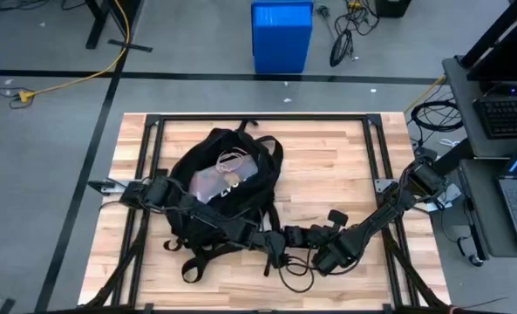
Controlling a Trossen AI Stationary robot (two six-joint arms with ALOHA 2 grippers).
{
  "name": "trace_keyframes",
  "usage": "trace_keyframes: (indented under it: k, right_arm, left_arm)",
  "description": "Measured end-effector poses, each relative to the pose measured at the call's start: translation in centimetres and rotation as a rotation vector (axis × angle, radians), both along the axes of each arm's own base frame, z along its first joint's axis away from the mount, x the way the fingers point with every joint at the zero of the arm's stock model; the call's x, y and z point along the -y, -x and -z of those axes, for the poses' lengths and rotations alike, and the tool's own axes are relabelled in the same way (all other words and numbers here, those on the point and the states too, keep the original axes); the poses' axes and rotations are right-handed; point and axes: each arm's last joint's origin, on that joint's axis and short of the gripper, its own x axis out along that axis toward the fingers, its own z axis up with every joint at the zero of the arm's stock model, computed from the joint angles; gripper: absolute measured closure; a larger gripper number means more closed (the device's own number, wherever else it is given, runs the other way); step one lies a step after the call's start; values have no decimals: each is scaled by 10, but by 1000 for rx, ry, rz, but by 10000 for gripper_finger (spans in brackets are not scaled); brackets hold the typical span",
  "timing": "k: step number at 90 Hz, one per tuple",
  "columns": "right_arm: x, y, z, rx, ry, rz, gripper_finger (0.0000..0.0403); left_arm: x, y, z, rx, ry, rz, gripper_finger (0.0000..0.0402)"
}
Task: Unpack backpack
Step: Put the cellphone into the black backpack
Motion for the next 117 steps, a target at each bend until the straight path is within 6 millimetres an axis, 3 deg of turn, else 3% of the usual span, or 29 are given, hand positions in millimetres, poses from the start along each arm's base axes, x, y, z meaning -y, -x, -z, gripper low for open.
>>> trace_keyframes:
  k: [12, 37, 59, 87, 117]
  right_arm:
    - [2, 2, -3, 0, 1, 23, 403]
    - [4, 11, -31, 83, -57, 76, 403]
    - [0, 20, -42, 132, -69, 74, 403]
    - [-8, 35, -44, 105, -45, 56, 403]
    - [-7, 55, -75, 284, -57, 80, 403]
  left_arm:
    - [0, 0, 0, 0, 0, 0, 332]
    - [0, 0, 0, 0, 0, 0, 380]
    - [0, 0, -1, 7, -5, -9, 363]
    - [-1, -1, -3, 29, -21, -33, 374]
    - [-6, -3, -17, 91, -104, -81, 369]
